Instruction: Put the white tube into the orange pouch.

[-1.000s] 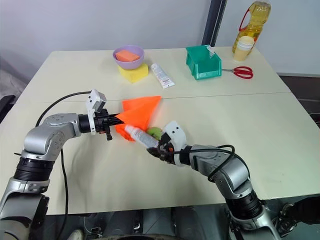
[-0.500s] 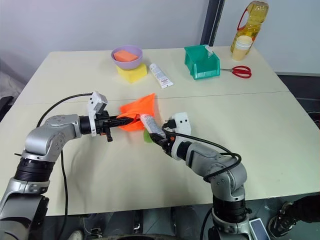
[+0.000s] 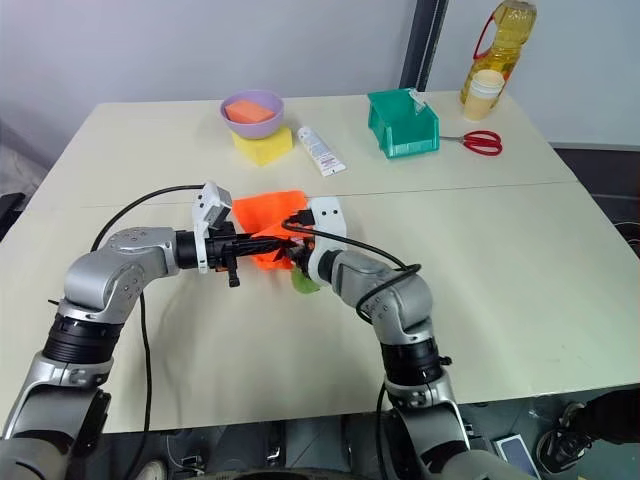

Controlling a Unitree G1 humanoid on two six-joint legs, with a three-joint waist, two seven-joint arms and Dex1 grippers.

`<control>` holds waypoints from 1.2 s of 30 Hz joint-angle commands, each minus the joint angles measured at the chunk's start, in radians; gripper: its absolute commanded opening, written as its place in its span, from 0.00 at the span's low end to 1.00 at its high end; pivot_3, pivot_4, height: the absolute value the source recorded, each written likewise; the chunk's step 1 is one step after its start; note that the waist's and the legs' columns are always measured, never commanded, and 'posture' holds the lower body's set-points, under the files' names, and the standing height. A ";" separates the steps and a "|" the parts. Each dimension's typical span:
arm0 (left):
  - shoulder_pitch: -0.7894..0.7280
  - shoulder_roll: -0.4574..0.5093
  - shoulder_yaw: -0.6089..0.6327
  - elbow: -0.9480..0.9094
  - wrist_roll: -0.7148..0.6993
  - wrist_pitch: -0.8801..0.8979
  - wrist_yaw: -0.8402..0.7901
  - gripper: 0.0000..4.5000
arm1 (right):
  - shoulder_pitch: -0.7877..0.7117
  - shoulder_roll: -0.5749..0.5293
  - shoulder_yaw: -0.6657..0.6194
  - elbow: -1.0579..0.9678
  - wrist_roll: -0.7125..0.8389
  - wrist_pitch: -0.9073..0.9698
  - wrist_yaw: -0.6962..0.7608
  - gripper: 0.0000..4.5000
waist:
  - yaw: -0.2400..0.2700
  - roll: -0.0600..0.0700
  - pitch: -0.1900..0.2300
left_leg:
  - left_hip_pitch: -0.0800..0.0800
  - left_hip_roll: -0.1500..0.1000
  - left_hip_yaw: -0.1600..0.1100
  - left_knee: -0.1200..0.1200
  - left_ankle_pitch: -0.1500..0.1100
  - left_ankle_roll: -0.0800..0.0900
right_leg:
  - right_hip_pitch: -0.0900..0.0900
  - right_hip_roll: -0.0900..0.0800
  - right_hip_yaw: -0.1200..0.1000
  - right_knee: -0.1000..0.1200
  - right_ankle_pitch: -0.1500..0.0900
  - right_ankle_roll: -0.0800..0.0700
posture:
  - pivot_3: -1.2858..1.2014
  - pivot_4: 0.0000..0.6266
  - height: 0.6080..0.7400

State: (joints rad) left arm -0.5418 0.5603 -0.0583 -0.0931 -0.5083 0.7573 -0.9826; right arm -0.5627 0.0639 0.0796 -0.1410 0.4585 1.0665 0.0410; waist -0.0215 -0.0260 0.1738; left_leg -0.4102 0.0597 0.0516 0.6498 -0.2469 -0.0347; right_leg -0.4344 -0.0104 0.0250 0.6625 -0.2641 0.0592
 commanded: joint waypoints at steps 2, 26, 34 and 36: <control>0.005 0.009 0.014 -0.045 -0.023 0.002 0.001 0.00 | -0.042 0.013 0.007 0.034 -0.047 -0.082 0.005 0.29 | 0.000 0.000 0.000 | 0.000 0.000 0.000 0.000 0.000 0.000 | 0.000 0.000 0.000 0.000 0.000 0.000 | 0.52 0.24 0.93; 0.015 -0.025 0.103 0.114 0.008 -0.071 0.127 0.00 | 0.133 -0.514 0.324 -0.253 -0.145 -0.212 0.447 0.92 | 0.000 -0.001 0.000 | 0.001 0.000 0.000 0.000 0.000 0.000 | 0.000 0.001 0.000 0.000 0.000 0.000 | 0.52 0.24 0.93; 0.035 -0.032 0.114 0.064 -0.013 -0.048 0.147 0.00 | 0.096 -0.424 0.386 -0.052 -0.297 -0.334 0.416 0.80 | 0.006 -0.001 0.000 | 0.000 -0.001 0.001 0.001 0.000 0.000 | 0.000 -0.001 0.000 0.000 0.000 0.000 | 0.52 0.24 0.93; 0.041 -0.032 0.119 0.054 -0.015 -0.046 0.150 0.00 | 0.100 -0.424 0.380 -0.046 -0.319 -0.344 0.413 0.61 | 0.006 -0.001 0.000 | 0.000 -0.001 0.001 0.001 0.000 0.000 | 0.000 -0.001 0.000 0.000 0.000 0.000 | 0.52 0.24 0.93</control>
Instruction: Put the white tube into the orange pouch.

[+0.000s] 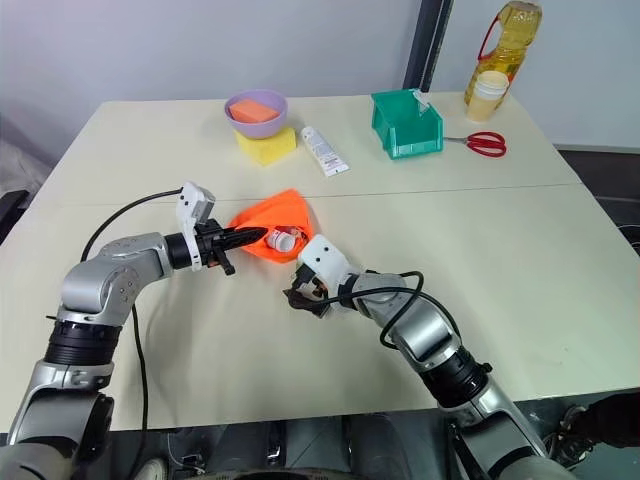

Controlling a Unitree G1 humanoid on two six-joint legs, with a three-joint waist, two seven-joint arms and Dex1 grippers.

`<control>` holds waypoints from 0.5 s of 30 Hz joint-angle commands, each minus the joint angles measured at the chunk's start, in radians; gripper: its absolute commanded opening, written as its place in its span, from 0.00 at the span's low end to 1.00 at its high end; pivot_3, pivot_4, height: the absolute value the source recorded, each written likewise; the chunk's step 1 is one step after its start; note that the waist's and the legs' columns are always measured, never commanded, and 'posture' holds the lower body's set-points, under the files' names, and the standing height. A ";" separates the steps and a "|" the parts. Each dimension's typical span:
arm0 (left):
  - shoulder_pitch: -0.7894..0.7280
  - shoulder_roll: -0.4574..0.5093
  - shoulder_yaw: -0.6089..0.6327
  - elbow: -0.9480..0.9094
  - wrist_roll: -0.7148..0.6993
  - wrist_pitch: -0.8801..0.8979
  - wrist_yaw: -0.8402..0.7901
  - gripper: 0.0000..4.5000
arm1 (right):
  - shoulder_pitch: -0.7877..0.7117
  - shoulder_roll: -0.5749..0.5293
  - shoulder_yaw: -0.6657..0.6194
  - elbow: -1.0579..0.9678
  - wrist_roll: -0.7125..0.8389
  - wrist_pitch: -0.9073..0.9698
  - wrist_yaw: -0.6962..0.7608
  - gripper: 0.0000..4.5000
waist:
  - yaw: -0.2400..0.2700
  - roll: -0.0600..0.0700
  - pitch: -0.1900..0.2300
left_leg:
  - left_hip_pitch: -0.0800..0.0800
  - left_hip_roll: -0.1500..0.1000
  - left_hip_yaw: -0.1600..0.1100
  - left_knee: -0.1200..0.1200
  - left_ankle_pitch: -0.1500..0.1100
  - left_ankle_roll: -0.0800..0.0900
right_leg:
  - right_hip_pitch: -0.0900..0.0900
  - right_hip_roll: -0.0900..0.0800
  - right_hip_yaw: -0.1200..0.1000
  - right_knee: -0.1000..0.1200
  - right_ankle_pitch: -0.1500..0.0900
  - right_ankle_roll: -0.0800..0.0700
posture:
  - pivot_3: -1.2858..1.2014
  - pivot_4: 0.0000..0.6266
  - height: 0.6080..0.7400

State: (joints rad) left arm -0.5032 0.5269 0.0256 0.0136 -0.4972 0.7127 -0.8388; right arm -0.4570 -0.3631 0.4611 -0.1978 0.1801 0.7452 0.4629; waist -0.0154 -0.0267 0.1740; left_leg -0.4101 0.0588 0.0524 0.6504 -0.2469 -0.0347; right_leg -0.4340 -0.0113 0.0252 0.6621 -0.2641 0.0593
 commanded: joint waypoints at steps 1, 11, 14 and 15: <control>0.005 0.003 0.037 -0.057 -0.027 -0.001 0.009 0.00 | -0.001 0.000 -0.010 0.001 -0.045 -0.023 -0.007 0.49 | 0.000 0.000 0.000 | 0.000 0.000 0.000 0.000 0.000 0.000 | 0.000 0.000 0.000 0.000 0.000 0.000 | 0.52 0.24 0.93; 0.017 0.021 0.048 -0.080 -0.058 0.004 -0.012 0.06 | 0.128 -0.212 -0.316 -0.367 0.147 0.097 0.161 0.00 | 0.004 -0.001 0.000 | -0.001 0.000 0.000 0.000 0.000 0.000 | 0.000 -0.001 0.000 0.000 0.000 0.000 | 0.52 0.24 0.93; 0.031 0.049 0.033 -0.090 -0.063 -0.002 -0.062 0.31 | 0.165 -0.263 -0.478 -0.478 0.291 0.141 0.228 0.00 | -0.002 -0.001 0.001 | 0.000 0.000 -0.001 0.000 0.000 0.000 | 0.000 0.000 0.000 -0.001 0.000 0.000 | 0.52 0.24 0.93; 0.037 0.062 0.022 -0.093 -0.054 -0.012 -0.081 0.41 | 0.174 -0.280 -0.526 -0.504 0.337 0.159 0.247 0.00 | -0.003 -0.001 0.001 | 0.000 0.000 -0.001 0.000 0.000 0.000 | 0.000 0.001 0.000 -0.001 0.000 0.000 | 0.52 0.24 0.93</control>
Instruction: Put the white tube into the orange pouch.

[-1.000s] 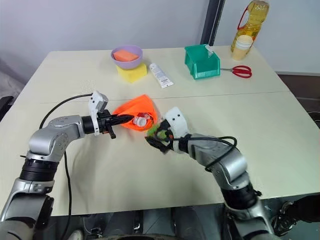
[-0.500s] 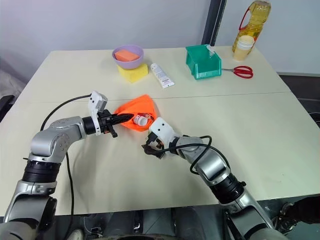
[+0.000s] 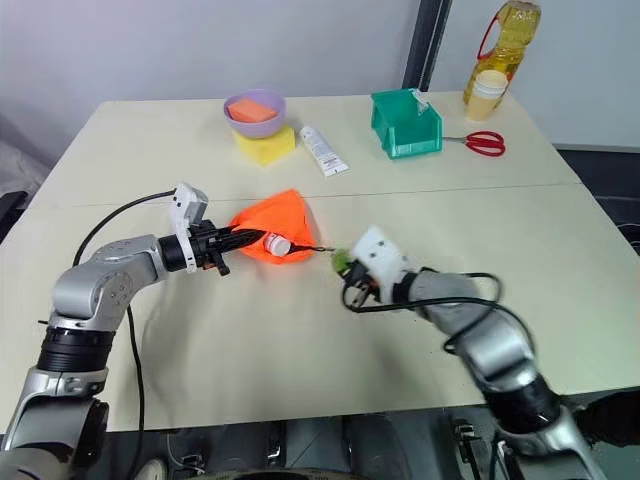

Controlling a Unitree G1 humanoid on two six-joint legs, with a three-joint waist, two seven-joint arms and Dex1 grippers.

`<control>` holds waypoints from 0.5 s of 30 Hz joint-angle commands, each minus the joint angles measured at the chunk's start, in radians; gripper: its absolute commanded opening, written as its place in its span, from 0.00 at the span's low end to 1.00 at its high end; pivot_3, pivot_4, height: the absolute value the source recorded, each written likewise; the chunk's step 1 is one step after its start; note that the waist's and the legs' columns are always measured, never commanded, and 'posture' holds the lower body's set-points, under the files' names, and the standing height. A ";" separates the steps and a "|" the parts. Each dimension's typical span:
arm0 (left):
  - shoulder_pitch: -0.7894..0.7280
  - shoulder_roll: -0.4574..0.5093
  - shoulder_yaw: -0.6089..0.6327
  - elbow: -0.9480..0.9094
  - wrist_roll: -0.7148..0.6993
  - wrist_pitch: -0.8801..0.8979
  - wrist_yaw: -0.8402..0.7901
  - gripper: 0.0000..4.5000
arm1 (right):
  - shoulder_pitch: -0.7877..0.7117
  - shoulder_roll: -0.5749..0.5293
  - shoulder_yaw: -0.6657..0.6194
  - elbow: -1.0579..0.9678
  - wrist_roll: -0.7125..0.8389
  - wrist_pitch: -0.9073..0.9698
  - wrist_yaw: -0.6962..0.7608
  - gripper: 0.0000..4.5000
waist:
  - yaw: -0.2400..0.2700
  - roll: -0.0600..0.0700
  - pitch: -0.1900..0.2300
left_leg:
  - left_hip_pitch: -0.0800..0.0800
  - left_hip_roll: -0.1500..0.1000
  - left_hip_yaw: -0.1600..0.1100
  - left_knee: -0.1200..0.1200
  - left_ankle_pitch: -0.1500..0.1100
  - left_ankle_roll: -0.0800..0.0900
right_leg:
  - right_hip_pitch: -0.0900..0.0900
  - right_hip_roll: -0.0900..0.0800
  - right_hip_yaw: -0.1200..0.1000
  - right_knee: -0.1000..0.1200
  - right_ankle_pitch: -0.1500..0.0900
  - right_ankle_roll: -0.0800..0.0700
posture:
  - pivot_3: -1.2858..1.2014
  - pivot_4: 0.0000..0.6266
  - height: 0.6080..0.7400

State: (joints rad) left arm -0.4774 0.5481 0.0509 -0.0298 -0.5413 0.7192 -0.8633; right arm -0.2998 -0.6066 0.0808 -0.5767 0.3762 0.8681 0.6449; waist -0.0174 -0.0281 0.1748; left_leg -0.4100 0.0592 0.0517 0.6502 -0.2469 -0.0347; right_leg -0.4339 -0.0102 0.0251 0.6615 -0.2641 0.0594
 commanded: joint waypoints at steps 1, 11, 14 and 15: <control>0.015 0.050 -0.011 -0.051 0.000 -0.029 -0.066 0.54 | 0.021 -0.050 -0.188 -0.145 0.184 0.053 0.077 0.00 | -0.001 0.000 0.000 | 0.001 0.000 0.000 -0.001 0.000 0.000 | 0.000 0.001 0.000 0.000 0.000 0.000 | 0.52 0.24 0.93; -0.014 0.052 -0.017 -0.118 -0.026 -0.088 -0.127 0.87 | 0.010 -0.072 -0.304 -0.188 0.431 0.124 0.034 0.00 | 0.003 0.000 0.000 | 0.001 0.000 0.000 -0.001 0.000 0.000 | 0.001 -0.001 0.000 -0.001 0.000 -0.001 | 0.52 0.24 0.93; -0.036 0.044 -0.044 -0.163 -0.024 -0.102 -0.146 0.87 | 0.020 -0.075 -0.274 -0.183 0.429 0.113 0.019 0.00 | 0.005 0.000 0.000 | 0.001 0.000 0.000 -0.001 0.000 0.000 | 0.001 -0.001 0.000 -0.001 0.000 -0.001 | 0.52 0.24 0.93; -0.045 0.036 -0.065 -0.162 -0.001 -0.123 -0.143 0.87 | 0.022 -0.075 -0.267 -0.181 0.430 0.111 0.015 0.00 | 0.005 0.000 0.000 | 0.001 0.000 0.000 -0.001 0.000 0.000 | 0.001 -0.001 0.000 -0.001 0.000 -0.001 | 0.52 0.24 0.93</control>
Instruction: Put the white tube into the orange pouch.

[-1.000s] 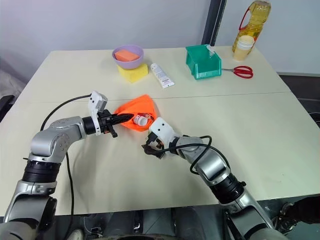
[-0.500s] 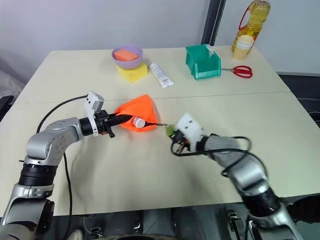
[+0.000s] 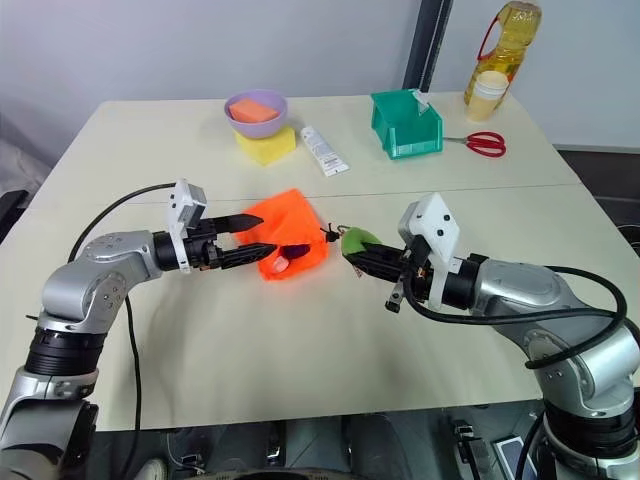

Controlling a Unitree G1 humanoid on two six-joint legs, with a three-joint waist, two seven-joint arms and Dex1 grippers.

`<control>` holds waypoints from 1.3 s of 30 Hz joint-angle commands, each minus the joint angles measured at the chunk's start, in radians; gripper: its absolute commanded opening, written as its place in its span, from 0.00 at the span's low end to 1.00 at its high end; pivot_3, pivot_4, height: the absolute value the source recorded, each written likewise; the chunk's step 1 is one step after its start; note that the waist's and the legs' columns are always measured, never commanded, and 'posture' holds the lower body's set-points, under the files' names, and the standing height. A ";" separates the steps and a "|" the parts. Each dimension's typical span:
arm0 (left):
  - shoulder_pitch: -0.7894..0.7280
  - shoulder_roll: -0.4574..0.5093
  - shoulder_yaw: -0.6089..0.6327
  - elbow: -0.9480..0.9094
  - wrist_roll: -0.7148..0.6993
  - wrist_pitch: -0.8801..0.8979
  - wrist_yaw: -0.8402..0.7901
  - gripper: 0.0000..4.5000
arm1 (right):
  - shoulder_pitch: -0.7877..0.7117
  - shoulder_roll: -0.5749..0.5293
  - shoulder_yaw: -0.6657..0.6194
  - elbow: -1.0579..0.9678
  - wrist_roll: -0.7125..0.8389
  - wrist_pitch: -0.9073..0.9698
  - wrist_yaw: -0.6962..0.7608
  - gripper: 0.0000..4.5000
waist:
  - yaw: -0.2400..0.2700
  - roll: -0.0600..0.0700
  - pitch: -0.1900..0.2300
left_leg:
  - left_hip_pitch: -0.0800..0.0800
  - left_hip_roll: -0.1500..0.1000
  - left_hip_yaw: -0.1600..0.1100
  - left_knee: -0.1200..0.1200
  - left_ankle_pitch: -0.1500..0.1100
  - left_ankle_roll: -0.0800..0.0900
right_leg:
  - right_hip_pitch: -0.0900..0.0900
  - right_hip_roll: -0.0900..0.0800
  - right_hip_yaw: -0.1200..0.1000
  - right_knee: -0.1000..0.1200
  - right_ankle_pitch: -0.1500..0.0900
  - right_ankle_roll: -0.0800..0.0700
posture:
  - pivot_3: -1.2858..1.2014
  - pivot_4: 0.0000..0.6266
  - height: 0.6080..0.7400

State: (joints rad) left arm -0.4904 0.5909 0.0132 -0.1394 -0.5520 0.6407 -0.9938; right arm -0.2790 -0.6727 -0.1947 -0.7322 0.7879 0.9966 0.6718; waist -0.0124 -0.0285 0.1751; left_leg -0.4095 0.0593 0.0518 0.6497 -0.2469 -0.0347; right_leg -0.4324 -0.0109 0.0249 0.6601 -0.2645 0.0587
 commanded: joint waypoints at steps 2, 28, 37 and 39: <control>-0.066 -0.032 -0.103 -0.022 0.105 -0.157 -0.020 0.87 | -0.001 -0.007 0.019 -0.018 0.023 -0.021 -0.019 0.00 | 0.002 0.000 0.000 | 0.000 0.000 0.000 0.000 0.000 0.000 | 0.000 0.000 0.000 0.000 0.000 0.000 | 0.52 0.24 0.93; -0.239 -0.191 -0.273 0.331 0.261 -0.445 -0.267 0.87 | 0.296 -0.296 -0.062 -0.105 -0.074 -0.098 0.003 0.00 | 0.001 -0.001 0.000 | 0.000 -0.001 -0.001 0.001 0.000 0.000 | 0.002 0.001 0.000 -0.002 0.000 0.000 | 0.52 0.24 0.93; -0.312 -0.264 -0.314 0.466 0.330 -0.525 -0.290 0.87 | 0.306 -0.298 -0.024 -0.078 -0.157 -0.151 0.004 0.00 | 0.001 -0.001 0.001 | 0.000 -0.001 -0.001 0.001 0.000 0.000 | 0.002 0.001 0.000 -0.003 0.000 0.001 | 0.52 0.24 0.93; -0.317 -0.274 -0.317 0.483 0.340 -0.532 -0.294 0.87 | 0.312 -0.308 -0.006 -0.067 -0.193 -0.168 0.008 0.00 | 0.001 -0.001 0.001 | 0.000 -0.001 -0.001 0.001 0.000 0.000 | 0.002 0.001 0.000 -0.003 0.000 0.001 | 0.52 0.24 0.93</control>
State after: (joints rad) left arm -0.7809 0.3180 -0.3026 0.3495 -0.2191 0.1312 -1.2847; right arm 0.0324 -0.9663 -0.1994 -0.7964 0.6206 0.8605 0.6760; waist -0.0113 -0.0297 0.1757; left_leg -0.4098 0.0578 0.0507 0.6506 -0.2470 -0.0345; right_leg -0.4305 -0.0102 0.0245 0.6571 -0.2645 0.0593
